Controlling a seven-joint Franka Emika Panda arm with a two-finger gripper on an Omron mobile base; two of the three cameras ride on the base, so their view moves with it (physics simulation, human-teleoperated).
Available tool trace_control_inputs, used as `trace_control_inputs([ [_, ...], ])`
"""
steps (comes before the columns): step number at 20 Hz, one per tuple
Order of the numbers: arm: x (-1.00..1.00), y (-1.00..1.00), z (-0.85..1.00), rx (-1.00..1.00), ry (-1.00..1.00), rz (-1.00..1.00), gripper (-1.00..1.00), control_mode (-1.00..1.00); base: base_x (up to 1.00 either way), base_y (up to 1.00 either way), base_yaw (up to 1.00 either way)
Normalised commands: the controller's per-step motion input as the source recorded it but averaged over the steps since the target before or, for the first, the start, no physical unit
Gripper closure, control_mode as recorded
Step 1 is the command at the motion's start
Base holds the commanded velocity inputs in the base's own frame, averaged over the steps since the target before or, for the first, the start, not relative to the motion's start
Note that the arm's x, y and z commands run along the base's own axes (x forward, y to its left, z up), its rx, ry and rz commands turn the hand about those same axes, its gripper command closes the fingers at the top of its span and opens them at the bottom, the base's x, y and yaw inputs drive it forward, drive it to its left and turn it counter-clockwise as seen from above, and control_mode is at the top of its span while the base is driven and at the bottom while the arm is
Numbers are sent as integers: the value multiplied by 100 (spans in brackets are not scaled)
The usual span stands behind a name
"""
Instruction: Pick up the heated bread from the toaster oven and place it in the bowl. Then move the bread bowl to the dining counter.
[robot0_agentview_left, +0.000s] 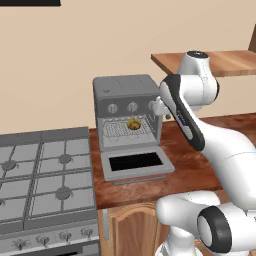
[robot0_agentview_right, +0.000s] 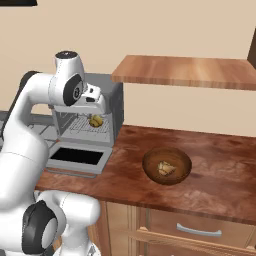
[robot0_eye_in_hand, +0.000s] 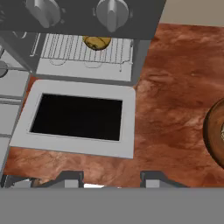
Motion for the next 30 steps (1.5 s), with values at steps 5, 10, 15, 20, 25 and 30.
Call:
trace_control_inputs([
  [5, -4, 27, -16, -1, 0, 0, -100, -100, 0, 0, 0],
  [10, -2, 68, -88, 9, -14, -3, -100, -100, 0, 0, 0],
  [15, 7, 64, -44, 9, -31, -13, -100, -100, 0, 0, 0],
  [20, 27, 28, -13, -1, -35, -15, -100, -100, 0, 0, 0],
  [25, 41, 7, -11, -2, -18, -8, -100, -100, 0, 0, 0],
  [30, 37, 0, -6, -1, -3, 0, -100, -100, 0, 0, 0],
])
